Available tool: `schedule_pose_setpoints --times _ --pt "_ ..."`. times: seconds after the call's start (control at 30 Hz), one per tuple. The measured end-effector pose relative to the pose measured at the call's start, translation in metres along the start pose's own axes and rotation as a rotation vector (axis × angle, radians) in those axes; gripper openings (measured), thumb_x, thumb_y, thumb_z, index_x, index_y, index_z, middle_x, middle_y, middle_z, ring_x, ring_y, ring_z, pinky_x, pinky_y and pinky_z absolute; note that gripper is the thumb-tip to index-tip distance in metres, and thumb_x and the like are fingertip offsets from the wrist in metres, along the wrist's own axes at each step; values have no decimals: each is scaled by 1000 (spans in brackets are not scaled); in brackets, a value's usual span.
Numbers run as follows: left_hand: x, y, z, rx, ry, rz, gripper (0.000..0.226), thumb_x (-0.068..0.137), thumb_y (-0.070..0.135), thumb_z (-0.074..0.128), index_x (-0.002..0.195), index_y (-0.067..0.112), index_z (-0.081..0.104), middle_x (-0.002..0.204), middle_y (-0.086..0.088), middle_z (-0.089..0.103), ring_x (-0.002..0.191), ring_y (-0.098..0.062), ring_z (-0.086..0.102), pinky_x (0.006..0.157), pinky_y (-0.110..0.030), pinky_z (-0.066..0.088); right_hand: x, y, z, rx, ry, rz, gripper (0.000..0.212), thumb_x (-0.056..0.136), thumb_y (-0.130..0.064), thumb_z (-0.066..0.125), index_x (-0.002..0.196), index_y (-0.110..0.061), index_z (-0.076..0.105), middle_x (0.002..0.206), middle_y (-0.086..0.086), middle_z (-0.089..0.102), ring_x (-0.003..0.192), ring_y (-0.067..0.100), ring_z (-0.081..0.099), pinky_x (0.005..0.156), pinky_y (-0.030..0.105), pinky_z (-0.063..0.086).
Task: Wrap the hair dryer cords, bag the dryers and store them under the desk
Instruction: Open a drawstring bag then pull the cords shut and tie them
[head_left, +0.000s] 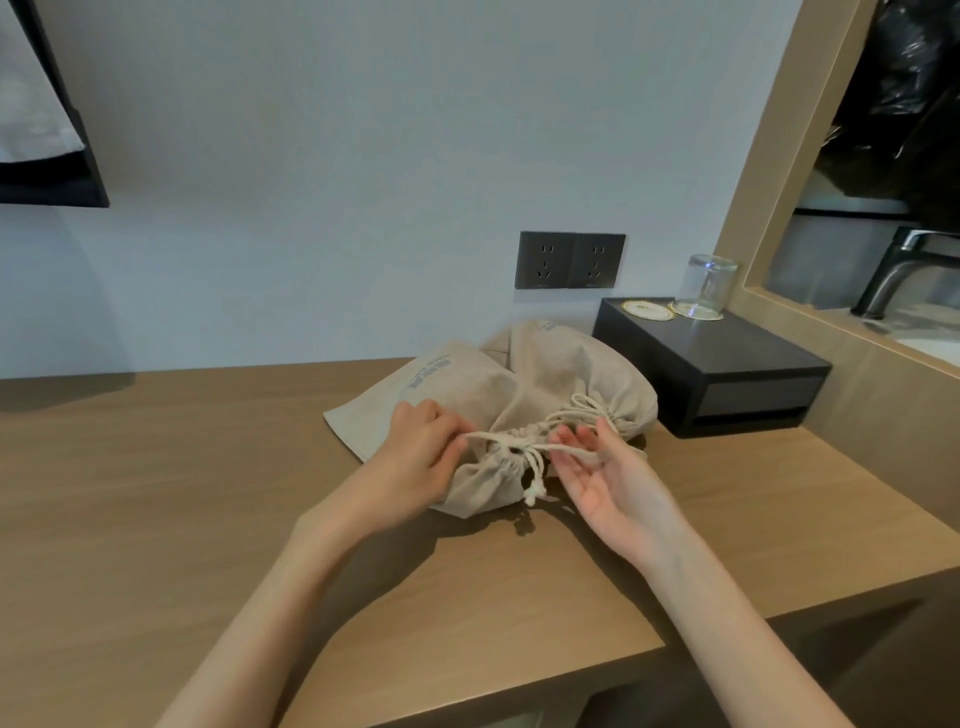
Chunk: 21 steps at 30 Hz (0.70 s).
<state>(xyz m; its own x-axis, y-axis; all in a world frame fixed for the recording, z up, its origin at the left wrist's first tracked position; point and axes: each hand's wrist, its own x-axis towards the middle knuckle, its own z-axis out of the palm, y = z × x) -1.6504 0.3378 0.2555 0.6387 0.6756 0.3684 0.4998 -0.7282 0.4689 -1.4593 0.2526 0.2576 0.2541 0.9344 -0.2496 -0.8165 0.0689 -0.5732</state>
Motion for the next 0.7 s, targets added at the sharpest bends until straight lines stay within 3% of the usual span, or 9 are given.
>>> schedule_pose_setpoints --times 0.07,0.13,0.27,0.4,0.43,0.5,0.57,0.63,0.7 --pt "0 -1 4 12 -34 -43 13 97 29 44 95 22 55 89 14 36 93 -12 32 79 -20 25 -3 4 -2 22 -30 72 24 96 -17 50 113 -2 58 105 15 64 101 25 63 78 37 57" --pt "1 3 5 -46 1 -62 16 96 31 47 93 18 56 91 12 41 91 -11 37 75 -19 30 -7 7 -4 -5 -11 90 23 96 -13 47 114 -1 57 114 14 62 107 25 59 80 32 56" --pt "2 20 -2 -495 109 -166 16 96 25 52 89 13 58 90 -1 66 83 -16 63 76 -28 51 -15 8 -4 21 12 41 23 89 2 47 110 2 56 118 22 59 114 27 55 92 34 47" --pt "5 35 0 -968 50 -271 15 100 15 42 90 4 47 108 -4 71 84 -16 66 77 -28 50 -16 8 -9 182 -177 56 84 38 17 84 118 10 58 121 25 61 116 32 59 94 42 51" --pt "6 38 0 -1069 31 -289 15 101 16 39 90 6 44 109 -5 71 87 -19 67 80 -30 50 -17 8 -7 174 -211 35 81 38 15 86 115 11 62 121 24 62 116 31 59 94 42 50" --pt "7 40 2 -1160 18 -300 17 101 18 37 90 8 43 104 -9 72 88 -22 68 84 -34 51 -18 11 -4 54 -200 -49 49 64 5 76 112 6 66 119 19 65 116 25 60 93 36 50" --pt "5 41 5 -1070 54 -275 17 101 19 37 95 6 45 93 -10 70 72 -14 66 70 -24 53 -20 15 1 -132 -181 -154 30 88 -3 53 116 -1 63 120 12 66 117 17 60 96 29 48" --pt "4 42 8 -950 109 -227 18 101 20 38 96 5 45 81 -7 60 55 -3 55 55 -12 44 -21 19 0 -250 -229 -211 31 97 -7 40 122 -5 59 123 7 65 119 13 57 103 28 44" --pt "6 42 9 -866 152 -174 17 101 20 37 93 6 43 73 -4 51 54 -2 47 55 -10 39 -22 24 -1 -315 -263 -230 34 98 -8 36 124 -4 57 125 6 64 122 11 55 105 30 38"
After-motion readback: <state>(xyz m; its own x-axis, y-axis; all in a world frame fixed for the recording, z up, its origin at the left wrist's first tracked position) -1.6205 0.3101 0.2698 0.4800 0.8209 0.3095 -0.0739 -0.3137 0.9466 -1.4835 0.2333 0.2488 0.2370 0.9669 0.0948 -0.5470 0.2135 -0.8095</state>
